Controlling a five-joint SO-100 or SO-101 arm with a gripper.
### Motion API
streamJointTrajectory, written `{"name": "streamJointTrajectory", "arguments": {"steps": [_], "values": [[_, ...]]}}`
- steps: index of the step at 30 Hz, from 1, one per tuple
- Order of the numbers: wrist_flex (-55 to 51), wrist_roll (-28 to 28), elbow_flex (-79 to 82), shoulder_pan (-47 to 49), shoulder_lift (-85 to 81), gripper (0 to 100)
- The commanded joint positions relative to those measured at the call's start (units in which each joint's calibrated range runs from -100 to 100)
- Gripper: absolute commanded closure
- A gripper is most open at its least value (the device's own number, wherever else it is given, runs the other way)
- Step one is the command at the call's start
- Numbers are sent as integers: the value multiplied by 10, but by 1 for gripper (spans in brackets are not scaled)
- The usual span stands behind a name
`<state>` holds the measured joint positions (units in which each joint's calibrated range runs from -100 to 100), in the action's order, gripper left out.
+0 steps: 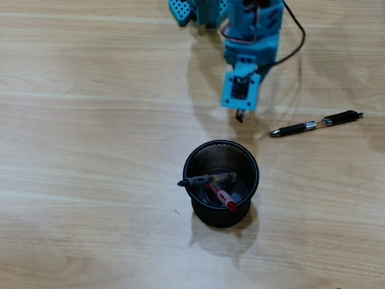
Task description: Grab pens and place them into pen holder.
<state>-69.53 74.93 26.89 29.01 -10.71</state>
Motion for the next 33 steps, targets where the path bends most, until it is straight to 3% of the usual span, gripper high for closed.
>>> {"name": "streamJointTrajectory", "arguments": {"steps": [1, 10, 28, 33], "values": [[-57, -33, -14, -54, -107, 98], [-65, -86, -103, -97, -160, 98], [-62, -167, -576, -153, -52, 98], [97, -206, -590, -172, 0, 98]]}}
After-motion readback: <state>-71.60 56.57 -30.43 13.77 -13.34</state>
